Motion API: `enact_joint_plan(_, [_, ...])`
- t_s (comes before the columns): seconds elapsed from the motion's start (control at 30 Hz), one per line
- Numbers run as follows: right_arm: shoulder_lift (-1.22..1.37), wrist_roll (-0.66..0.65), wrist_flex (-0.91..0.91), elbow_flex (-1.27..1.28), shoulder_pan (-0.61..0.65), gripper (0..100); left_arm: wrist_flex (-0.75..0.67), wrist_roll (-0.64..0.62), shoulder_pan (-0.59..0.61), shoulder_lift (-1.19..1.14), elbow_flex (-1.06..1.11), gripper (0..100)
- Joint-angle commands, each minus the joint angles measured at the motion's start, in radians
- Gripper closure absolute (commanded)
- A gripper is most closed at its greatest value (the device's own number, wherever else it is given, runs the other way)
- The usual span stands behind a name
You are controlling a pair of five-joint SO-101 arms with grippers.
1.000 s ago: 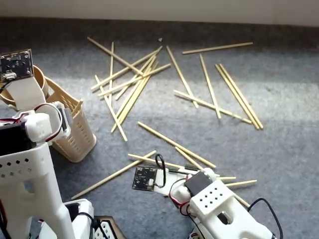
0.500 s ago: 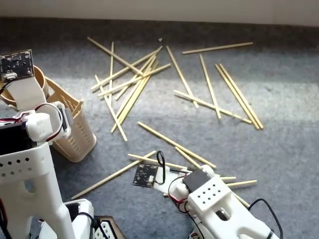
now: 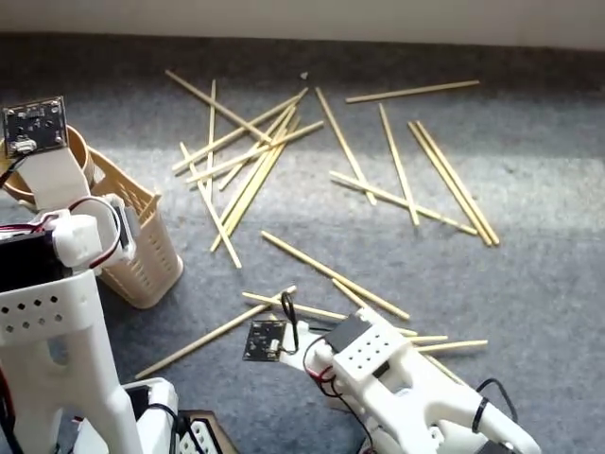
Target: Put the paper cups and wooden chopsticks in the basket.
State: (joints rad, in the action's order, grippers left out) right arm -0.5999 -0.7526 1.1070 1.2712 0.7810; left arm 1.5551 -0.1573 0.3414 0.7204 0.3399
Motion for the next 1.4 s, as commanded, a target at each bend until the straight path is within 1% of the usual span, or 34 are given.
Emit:
enact_joint_plan(0.0, [0.007, 0.006, -0.041, 0.005, -0.013, 64.1, -0.014, -0.005, 0.001, 0.004, 0.001, 82])
enact_joint_plan(0.07, [0.007, -0.021, -0.041, -0.007, -0.081, 64.1, -0.014, -0.005, 0.001, 0.004, -0.001, 82])
enact_joint_plan(0.13, [0.007, -0.104, -0.038, -0.05, -0.185, 64.1, -0.014, -0.005, 0.001, 0.004, -0.001, 82])
enact_joint_plan(0.23, [0.007, -0.186, -0.035, -0.128, -0.325, 64.1, -0.014, -0.005, 0.001, 0.004, -0.001, 82])
enact_joint_plan(0.33, [0.007, -0.245, -0.035, -0.205, -0.42, 64.1, -0.014, -0.005, -0.024, 0.004, 0.001, 82])
enact_joint_plan(0.43, [0.007, -0.267, -0.035, -0.28, -0.473, 64.1, -0.014, -0.005, -0.058, 0.004, 0.001, 82])
enact_joint_plan(0.5, [0.007, -0.267, -0.035, -0.321, -0.489, 64.1, -0.014, -0.005, -0.065, 0.004, 0.002, 82])
enact_joint_plan(0.6, [0.007, -0.272, -0.002, -0.338, -0.478, 64.1, -0.014, -0.005, -0.065, 0.004, 0.002, 82])
enact_joint_plan(0.7, [0.004, -0.282, 0.13, -0.318, -0.404, 64.1, -0.014, -0.005, -0.065, 0.004, 0.002, 82])
enact_joint_plan(0.77, [-0.005, -0.281, 0.166, -0.262, -0.329, 64.1, -0.014, -0.005, -0.065, 0.004, 0.002, 82])
enact_joint_plan(0.83, [-0.001, -0.281, 0.134, -0.189, -0.271, 64.1, -0.014, -0.005, -0.065, 0.004, 0.002, 82])
enact_joint_plan(0.9, [0.001, -0.281, 0.068, -0.119, -0.255, 64.1, -0.014, -0.003, -0.065, 0.004, 0.002, 82])
enact_joint_plan(1.0, [0.007, -0.282, -0.022, -0.07, -0.274, 64.1, -0.014, -0.003, -0.065, 0.004, 0.002, 82])
enact_joint_plan(1.13, [0.008, -0.288, -0.082, -0.07, -0.317, 64.1, -0.014, -0.003, -0.064, 0.004, 0.002, 82])
enact_joint_plan(1.2, [0.015, -0.319, -0.113, -0.07, -0.355, 64.1, -0.014, -0.003, -0.064, 0.004, 0.002, 82])
enact_joint_plan(1.27, [0.064, -0.359, -0.14, -0.076, -0.4, 64.1, -0.012, -0.003, -0.064, 0.004, 0.002, 82])
enact_joint_plan(1.37, [0.22, -0.361, -0.173, -0.162, -0.452, 64.1, -0.012, -0.003, -0.064, 0.004, 0.002, 82])
